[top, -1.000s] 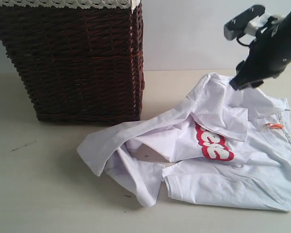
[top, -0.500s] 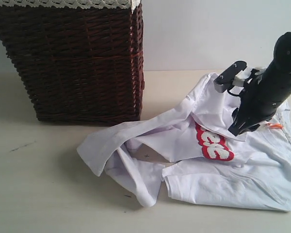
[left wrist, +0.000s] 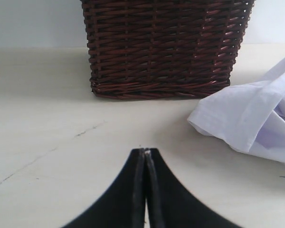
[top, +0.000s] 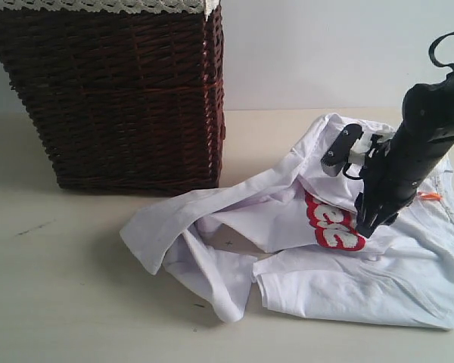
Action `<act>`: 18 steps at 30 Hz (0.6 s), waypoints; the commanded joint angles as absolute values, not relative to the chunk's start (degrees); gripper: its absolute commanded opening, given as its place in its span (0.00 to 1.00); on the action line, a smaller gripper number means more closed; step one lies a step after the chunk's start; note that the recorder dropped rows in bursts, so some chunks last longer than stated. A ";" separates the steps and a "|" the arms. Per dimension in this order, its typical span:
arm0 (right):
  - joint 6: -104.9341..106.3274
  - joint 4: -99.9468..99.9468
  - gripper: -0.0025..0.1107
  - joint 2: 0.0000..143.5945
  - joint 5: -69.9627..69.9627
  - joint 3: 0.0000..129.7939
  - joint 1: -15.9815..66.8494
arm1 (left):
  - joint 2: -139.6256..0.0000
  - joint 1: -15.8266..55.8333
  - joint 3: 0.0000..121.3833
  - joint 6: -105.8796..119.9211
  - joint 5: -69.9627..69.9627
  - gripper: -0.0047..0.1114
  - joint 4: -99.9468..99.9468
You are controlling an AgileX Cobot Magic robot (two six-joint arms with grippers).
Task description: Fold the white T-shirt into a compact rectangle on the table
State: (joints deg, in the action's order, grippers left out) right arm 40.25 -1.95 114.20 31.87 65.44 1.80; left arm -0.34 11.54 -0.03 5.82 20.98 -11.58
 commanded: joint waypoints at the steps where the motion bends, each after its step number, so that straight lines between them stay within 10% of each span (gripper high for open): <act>1: 34.83 -9.88 0.35 115.54 29.15 65.53 2.00 | 0.00 11.33 0.00 5.58 20.83 0.04 -11.77; 7: 18.82 -24.46 0.02 115.62 28.92 65.53 2.00 | 0.00 11.33 0.00 5.58 20.83 0.04 -11.77; 18: 19.48 -22.68 0.02 107.63 28.55 69.46 2.00 | 0.00 11.33 0.00 5.58 20.83 0.04 -11.77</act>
State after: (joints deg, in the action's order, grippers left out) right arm 18.52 -23.48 110.23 29.06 68.06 1.92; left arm -0.34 11.54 -0.03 5.82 20.98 -11.58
